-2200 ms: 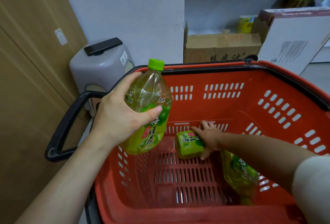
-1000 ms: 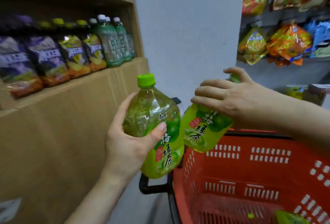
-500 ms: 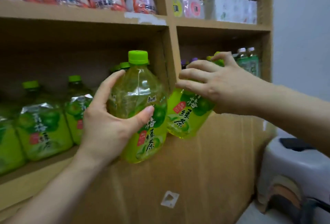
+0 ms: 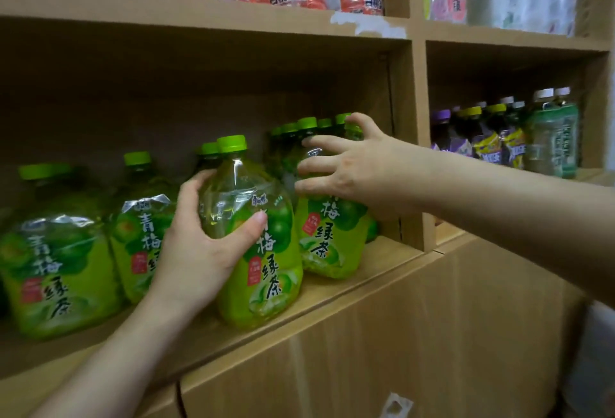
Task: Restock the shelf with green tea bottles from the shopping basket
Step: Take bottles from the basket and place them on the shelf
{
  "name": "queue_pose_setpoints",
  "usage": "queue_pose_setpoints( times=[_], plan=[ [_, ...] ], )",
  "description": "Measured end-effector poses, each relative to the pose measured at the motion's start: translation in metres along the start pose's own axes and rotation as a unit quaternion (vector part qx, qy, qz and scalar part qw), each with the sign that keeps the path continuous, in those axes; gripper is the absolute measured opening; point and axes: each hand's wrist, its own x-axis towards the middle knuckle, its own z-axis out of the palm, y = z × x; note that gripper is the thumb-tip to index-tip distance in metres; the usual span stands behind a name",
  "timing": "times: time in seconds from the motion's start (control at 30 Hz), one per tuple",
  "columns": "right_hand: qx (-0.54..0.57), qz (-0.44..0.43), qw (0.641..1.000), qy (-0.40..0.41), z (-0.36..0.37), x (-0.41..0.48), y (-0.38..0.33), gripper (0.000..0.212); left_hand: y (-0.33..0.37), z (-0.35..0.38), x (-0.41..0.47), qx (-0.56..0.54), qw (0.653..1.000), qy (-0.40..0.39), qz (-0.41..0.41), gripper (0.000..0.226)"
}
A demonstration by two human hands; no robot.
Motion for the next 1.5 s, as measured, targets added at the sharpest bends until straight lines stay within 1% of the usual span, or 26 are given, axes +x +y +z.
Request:
queue_pose_setpoints(
  times=[0.1,0.17,0.23,0.27,0.3,0.33,0.37,0.4,0.47,0.5,0.53,0.57,0.63,0.7,0.73,0.83,1.0,1.13,1.27,1.33,1.4,1.5],
  plan=[
    [-0.037,-0.029,0.999,-0.001,-0.005,0.006,-0.005,0.086,-0.002,-0.002,0.001,0.041,0.999,-0.009,-0.013,0.084],
    [-0.028,-0.023,0.999,0.002,-0.005,0.003,-0.006,0.085,-0.003,-0.004,0.002,0.072,0.997,-0.008,-0.011,0.090],
    [0.023,-0.003,1.000,0.011,0.000,-0.005,-0.007,0.093,-0.003,-0.006,0.001,0.082,0.996,-0.010,-0.015,0.092],
    [0.075,0.013,0.997,0.022,0.004,-0.009,-0.009,0.096,-0.002,-0.007,0.000,0.083,0.996,-0.011,-0.019,0.092],
    [0.149,0.035,0.987,0.043,0.010,-0.014,-0.012,0.096,-0.002,-0.007,-0.001,0.084,0.996,-0.012,-0.021,0.092],
    [0.243,0.061,0.965,0.075,0.015,-0.017,-0.017,0.093,-0.002,-0.008,-0.001,0.084,0.996,-0.014,-0.022,0.092],
    [0.338,0.087,0.929,0.123,0.021,-0.020,-0.023,0.089,-0.002,-0.008,-0.002,0.083,0.996,-0.015,-0.023,0.092],
    [0.416,0.117,0.883,0.181,0.027,-0.021,-0.029,0.085,-0.001,-0.008,-0.002,0.083,0.996,-0.017,-0.024,0.091],
    [0.520,0.186,0.787,0.277,0.039,-0.019,-0.040,0.085,-0.001,-0.007,-0.003,0.081,0.996,-0.016,-0.028,0.090],
    [0.559,0.216,0.744,0.297,0.043,-0.017,-0.045,0.090,-0.001,-0.007,-0.003,0.078,0.996,-0.015,-0.031,0.090],
    [0.592,0.241,0.709,0.297,0.046,-0.015,-0.051,0.097,-0.001,-0.007,-0.003,0.074,0.997,-0.014,-0.033,0.090],
    [0.618,0.258,0.685,0.287,0.048,-0.012,-0.056,0.104,-0.001,-0.006,-0.004,0.068,0.997,-0.014,-0.034,0.090],
    [0.653,0.277,0.653,0.265,0.055,-0.007,-0.063,0.110,0.001,-0.005,-0.005,0.061,0.997,-0.019,-0.043,0.094],
    [0.679,0.289,0.626,0.253,0.059,-0.005,-0.067,0.110,0.003,-0.005,-0.007,0.079,0.995,-0.033,-0.049,0.102],
    [0.684,0.295,0.618,0.251,0.059,-0.004,-0.068,0.109,0.005,-0.006,-0.008,0.092,0.994,-0.039,-0.049,0.105],
    [0.673,0.309,0.624,0.249,0.057,-0.002,-0.070,0.106,0.010,-0.007,-0.010,0.117,0.991,-0.054,-0.045,0.110],
    [0.657,0.313,0.643,0.239,0.049,-0.001,-0.077,0.105,0.010,-0.021,-0.011,0.140,0.988,-0.057,-0.037,0.107],
    [0.644,0.299,0.668,0.222,0.041,0.002,-0.077,0.107,0.012,-0.039,-0.012,0.143,0.986,-0.083,-0.037,0.113],
    [0.639,0.277,0.683,0.219,0.030,0.008,-0.083,0.106,0.009,-0.060,-0.012,0.150,0.983,-0.104,-0.034,0.113],
    [0.643,0.265,0.684,0.222,0.024,0.012,-0.088,0.106,0.005,-0.072,-0.012,0.150,0.983,-0.101,-0.036,0.117],
    [0.646,0.254,0.685,0.221,0.018,0.016,-0.095,0.109,0.003,-0.081,-0.013,0.151,0.984,-0.091,-0.034,0.119],
    [0.649,0.241,0.688,0.218,0.009,0.024,-0.105,0.117,0.000,-0.092,-0.018,0.148,0.987,-0.056,-0.021,0.114]
  ],
)
